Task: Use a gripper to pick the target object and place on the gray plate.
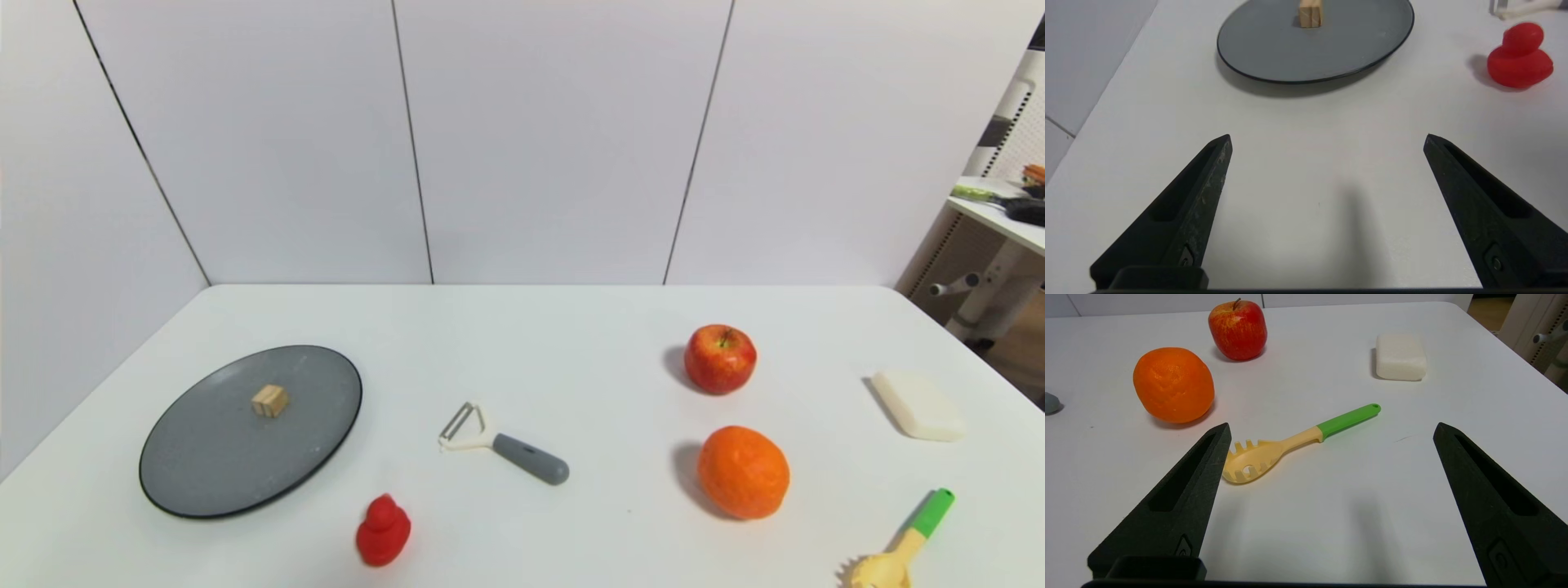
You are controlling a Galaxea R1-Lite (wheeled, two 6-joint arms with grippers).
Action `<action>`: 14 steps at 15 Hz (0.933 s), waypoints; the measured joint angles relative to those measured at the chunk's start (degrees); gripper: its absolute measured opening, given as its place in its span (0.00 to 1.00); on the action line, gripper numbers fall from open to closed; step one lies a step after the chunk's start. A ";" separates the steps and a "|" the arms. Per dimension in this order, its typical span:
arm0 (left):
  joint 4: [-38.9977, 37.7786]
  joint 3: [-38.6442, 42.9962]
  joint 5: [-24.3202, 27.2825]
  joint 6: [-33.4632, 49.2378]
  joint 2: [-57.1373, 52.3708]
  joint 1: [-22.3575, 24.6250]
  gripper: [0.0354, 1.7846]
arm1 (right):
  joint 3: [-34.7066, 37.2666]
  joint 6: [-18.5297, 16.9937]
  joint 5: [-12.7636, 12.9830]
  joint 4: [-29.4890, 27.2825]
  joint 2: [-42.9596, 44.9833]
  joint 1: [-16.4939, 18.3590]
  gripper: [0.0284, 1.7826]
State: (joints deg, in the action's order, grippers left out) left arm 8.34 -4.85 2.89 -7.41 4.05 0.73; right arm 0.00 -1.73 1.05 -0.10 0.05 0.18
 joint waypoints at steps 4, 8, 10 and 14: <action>-1.60 2.02 -0.37 4.11 -3.52 0.23 0.94 | 0.00 -0.02 -0.01 0.00 0.02 0.00 0.96; -1.58 2.22 -1.13 4.91 -4.14 0.23 0.94 | 0.00 -0.02 -0.01 -0.01 0.02 0.00 0.96; -1.51 2.24 -1.21 4.91 -4.18 0.23 0.94 | 0.00 -0.02 -0.01 0.00 0.02 0.00 0.96; -1.49 2.22 -1.22 4.89 -4.21 0.21 0.94 | 0.00 -0.02 -0.01 -0.01 0.00 0.00 0.96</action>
State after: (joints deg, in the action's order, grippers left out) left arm 6.85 -2.63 1.67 -2.52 -0.16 0.94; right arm 0.00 -1.76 1.04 -0.11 0.05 0.18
